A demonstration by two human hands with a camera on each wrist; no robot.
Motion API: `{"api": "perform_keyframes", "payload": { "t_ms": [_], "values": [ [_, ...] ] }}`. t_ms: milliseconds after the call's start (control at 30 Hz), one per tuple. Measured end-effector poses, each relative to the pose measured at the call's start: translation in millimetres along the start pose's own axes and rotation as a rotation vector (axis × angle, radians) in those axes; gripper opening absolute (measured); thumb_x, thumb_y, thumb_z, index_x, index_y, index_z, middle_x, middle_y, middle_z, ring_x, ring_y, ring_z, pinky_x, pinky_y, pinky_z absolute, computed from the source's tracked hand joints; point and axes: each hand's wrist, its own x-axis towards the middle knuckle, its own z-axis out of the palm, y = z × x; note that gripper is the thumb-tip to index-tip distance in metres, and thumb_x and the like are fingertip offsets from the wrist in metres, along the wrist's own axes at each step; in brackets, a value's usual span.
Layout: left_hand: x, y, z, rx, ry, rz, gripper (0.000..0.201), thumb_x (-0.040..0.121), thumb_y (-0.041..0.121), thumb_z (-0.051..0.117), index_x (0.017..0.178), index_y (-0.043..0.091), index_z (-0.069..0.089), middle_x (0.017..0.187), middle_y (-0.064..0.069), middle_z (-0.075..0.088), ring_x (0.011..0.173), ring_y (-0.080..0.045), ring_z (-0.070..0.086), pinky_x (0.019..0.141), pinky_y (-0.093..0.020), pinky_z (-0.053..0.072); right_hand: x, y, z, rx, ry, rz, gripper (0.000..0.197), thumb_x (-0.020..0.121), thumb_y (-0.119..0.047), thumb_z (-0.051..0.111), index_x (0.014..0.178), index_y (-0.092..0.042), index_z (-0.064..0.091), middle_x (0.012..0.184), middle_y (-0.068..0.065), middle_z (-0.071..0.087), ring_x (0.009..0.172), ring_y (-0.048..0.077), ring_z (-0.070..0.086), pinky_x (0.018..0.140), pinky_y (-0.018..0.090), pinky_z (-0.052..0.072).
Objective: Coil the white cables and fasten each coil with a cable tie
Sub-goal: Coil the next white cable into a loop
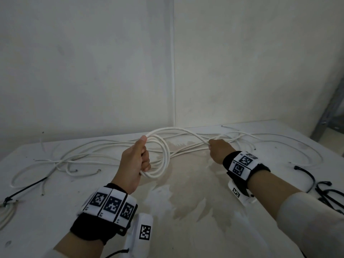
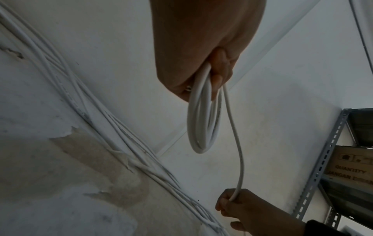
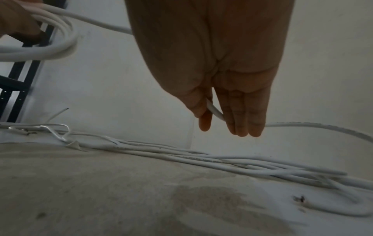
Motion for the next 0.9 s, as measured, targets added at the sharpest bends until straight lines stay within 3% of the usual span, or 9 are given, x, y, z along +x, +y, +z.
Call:
{"api": "perform_keyframes", "payload": {
  "t_ms": [300,433,633,733,800,900],
  "values": [
    [2.9,5.3,-4.1,-0.051,0.007,0.022,0.043,0.097,0.027,0.043,0.058,0.019,0.025,0.039,0.010,0.022,0.033,-0.005,0.018,0.036,-0.015,0.022,-9.3,-16.2,5.0,-0.018,0.009,-0.146,0.026,0.099,-0.012,0.029,0.113,-0.001,0.047,0.115,0.018,0.052,0.103,0.031,0.051,0.076,0.029,0.032],
    [1.6,8.4,-6.6,-0.062,0.022,0.027,0.043,0.096,0.027,0.043,0.058,0.019,0.025,0.038,0.010,0.022,0.033,-0.005,0.017,0.036,-0.015,0.022,-19.5,-28.1,-1.6,0.017,-0.007,-0.234,0.026,0.099,-0.012,0.029,0.113,-0.002,0.049,0.117,0.015,0.052,0.106,0.029,0.049,0.084,0.030,0.035],
    [2.1,18.2,-11.4,-0.096,0.053,0.063,0.043,0.096,0.029,0.045,0.058,0.019,0.026,0.039,0.010,0.022,0.033,-0.006,0.018,0.036,-0.015,0.022,-27.0,-42.5,-3.0,0.105,0.059,-0.453,0.014,0.094,-0.004,0.037,0.094,-0.010,0.049,0.104,0.009,0.054,0.096,0.027,0.051,0.078,0.028,0.036],
    [-0.2,22.9,-15.1,-0.096,0.069,0.085,0.044,0.096,0.029,0.045,0.057,0.020,0.026,0.039,0.010,0.022,0.034,-0.006,0.018,0.036,-0.016,0.021,-25.2,-51.5,-3.4,0.072,0.084,-0.517,0.017,0.094,-0.005,0.041,0.102,-0.006,0.055,0.108,0.012,0.056,0.100,0.029,0.053,0.080,0.028,0.038],
    [-2.3,24.4,-18.3,-0.092,0.083,0.099,0.044,0.096,0.028,0.045,0.057,0.020,0.026,0.039,0.010,0.022,0.033,-0.006,0.018,0.036,-0.016,0.021,-25.2,-57.0,-2.1,0.043,0.055,-0.528,0.024,0.094,-0.008,0.040,0.113,-0.010,0.055,0.113,0.011,0.058,0.103,0.029,0.055,0.085,0.032,0.042],
    [-4.0,25.5,-25.8,-0.074,0.124,0.114,0.044,0.096,0.027,0.046,0.057,0.019,0.027,0.038,0.010,0.024,0.033,-0.006,0.019,0.035,-0.016,0.022,-30.2,-61.7,-2.1,0.090,-0.050,-0.460,0.048,0.094,-0.006,0.037,0.139,-0.022,0.034,0.115,0.013,0.060,0.097,0.027,0.057,0.084,0.033,0.045]
  ]
}}
